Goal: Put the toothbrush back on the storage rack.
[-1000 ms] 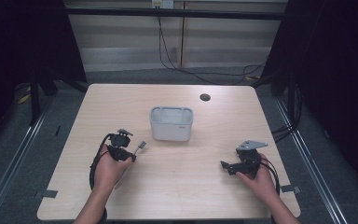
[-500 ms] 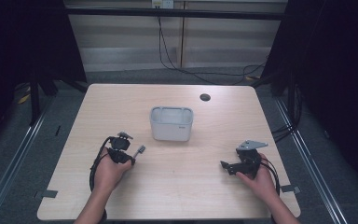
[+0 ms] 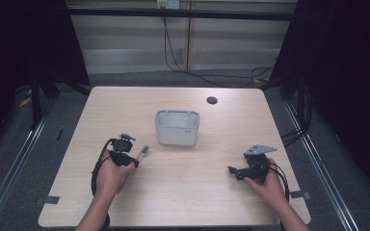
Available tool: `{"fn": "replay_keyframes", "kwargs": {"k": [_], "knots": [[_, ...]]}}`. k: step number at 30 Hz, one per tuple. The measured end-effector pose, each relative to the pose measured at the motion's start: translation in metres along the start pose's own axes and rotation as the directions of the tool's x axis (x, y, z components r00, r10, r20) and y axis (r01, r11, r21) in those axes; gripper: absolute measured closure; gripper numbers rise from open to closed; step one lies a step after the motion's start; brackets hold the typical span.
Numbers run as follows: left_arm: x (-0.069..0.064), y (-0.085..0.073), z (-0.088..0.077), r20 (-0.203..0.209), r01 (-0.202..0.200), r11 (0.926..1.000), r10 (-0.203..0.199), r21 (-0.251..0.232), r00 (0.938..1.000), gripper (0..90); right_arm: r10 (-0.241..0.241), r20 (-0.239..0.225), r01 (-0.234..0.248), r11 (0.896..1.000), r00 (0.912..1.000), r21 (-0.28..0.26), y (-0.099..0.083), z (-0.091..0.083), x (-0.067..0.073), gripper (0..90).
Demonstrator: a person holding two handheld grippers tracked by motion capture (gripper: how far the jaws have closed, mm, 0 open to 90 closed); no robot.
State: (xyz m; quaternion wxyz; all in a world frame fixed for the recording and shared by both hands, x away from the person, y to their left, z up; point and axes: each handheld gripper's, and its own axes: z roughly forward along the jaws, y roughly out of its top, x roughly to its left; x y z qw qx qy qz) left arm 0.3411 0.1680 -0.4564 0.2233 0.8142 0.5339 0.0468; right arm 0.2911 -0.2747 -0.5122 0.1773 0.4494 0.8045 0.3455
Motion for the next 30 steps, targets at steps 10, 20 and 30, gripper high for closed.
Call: {"fn": "replay_keyframes", "kwargs": {"k": [10,20,30], "knots": [[0.002,0.009,-0.033,0.047,0.002,0.9768,0.009,-0.214,0.9989,79.7,0.000,0.000,0.000,1.000,1.0000,0.000,0.000,0.000,0.000,11.7],[0.001,0.016,-0.047,0.066,0.005,0.9271,0.021,-0.375,0.9976,79.7,0.000,0.000,0.000,1.000,1.0000,0.000,0.000,0.000,0.000,11.7],[-0.001,0.022,-0.051,0.084,0.022,0.8773,0.021,-0.480,0.9963,79.6,0.000,0.000,0.000,1.000,1.0000,0.000,0.000,0.000,0.000,11.7]]}}
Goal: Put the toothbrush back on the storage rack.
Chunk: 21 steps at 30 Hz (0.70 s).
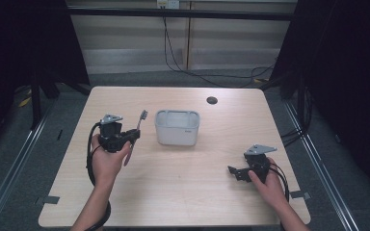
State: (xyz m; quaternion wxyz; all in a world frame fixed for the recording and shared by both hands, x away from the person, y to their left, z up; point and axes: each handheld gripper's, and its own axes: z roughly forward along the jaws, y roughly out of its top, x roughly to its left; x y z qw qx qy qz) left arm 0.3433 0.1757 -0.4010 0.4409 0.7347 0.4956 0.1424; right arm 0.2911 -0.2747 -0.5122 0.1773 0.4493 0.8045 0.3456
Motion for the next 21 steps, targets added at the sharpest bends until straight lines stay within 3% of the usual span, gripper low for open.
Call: {"fn": "replay_keyframes", "kwargs": {"k": [12,21], "knots": [[-0.006,0.010,0.002,0.010,-0.022,0.9985,0.022,-0.049,0.9997,79.6,0.000,0.000,0.000,1.000,1.0000,0.000,0.000,0.000,0.000,11.7],[-0.015,0.024,0.002,0.015,-0.041,0.9931,0.043,-0.110,0.9990,79.6,-0.001,0.000,0.001,1.000,1.0000,-0.001,0.000,0.000,0.000,11.7]]}}
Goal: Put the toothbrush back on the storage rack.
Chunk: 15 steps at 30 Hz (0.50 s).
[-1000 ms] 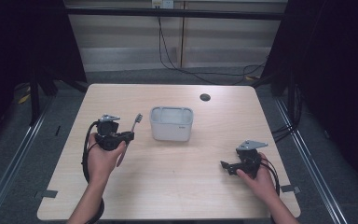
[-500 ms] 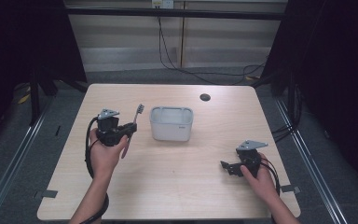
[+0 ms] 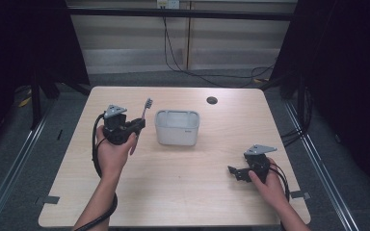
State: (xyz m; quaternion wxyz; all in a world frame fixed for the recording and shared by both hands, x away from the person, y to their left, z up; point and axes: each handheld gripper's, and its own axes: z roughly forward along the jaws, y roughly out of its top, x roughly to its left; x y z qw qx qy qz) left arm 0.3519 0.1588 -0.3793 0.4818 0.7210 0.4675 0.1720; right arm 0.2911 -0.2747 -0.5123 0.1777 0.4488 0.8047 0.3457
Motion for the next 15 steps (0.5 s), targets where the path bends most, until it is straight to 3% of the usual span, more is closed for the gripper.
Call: {"fn": "replay_keyframes", "kwargs": {"k": [15], "knots": [[-0.011,0.017,0.012,0.008,-0.013,0.9981,0.014,-0.061,0.9999,79.6,0.001,0.000,-0.001,1.000,1.0000,0.001,0.000,0.000,0.000,11.7]]}}
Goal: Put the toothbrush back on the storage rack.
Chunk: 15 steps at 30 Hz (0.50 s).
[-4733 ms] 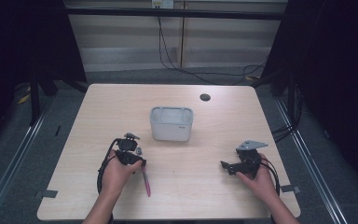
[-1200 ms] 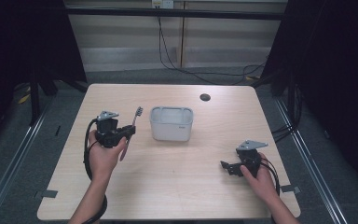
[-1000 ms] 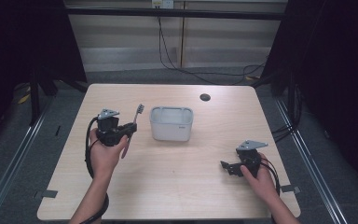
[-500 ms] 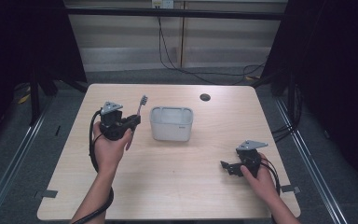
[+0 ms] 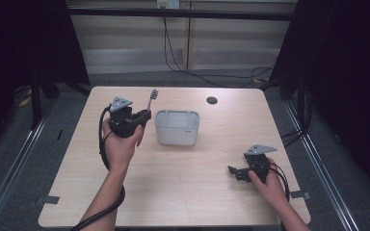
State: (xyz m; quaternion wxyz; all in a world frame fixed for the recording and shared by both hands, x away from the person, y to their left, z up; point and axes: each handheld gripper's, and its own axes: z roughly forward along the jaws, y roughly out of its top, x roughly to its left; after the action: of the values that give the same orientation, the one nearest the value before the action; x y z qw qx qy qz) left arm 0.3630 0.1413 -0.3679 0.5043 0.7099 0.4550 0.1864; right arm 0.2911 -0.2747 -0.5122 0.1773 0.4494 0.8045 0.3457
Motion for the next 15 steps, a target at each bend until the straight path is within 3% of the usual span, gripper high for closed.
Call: {"fn": "replay_keyframes", "kwargs": {"k": [15], "knots": [[-0.001,0.014,0.014,-0.015,0.005,0.9986,-0.006,-0.052,0.9999,79.6,0.000,0.000,0.000,1.000,1.0000,0.000,0.000,0.000,0.000,11.7]]}}
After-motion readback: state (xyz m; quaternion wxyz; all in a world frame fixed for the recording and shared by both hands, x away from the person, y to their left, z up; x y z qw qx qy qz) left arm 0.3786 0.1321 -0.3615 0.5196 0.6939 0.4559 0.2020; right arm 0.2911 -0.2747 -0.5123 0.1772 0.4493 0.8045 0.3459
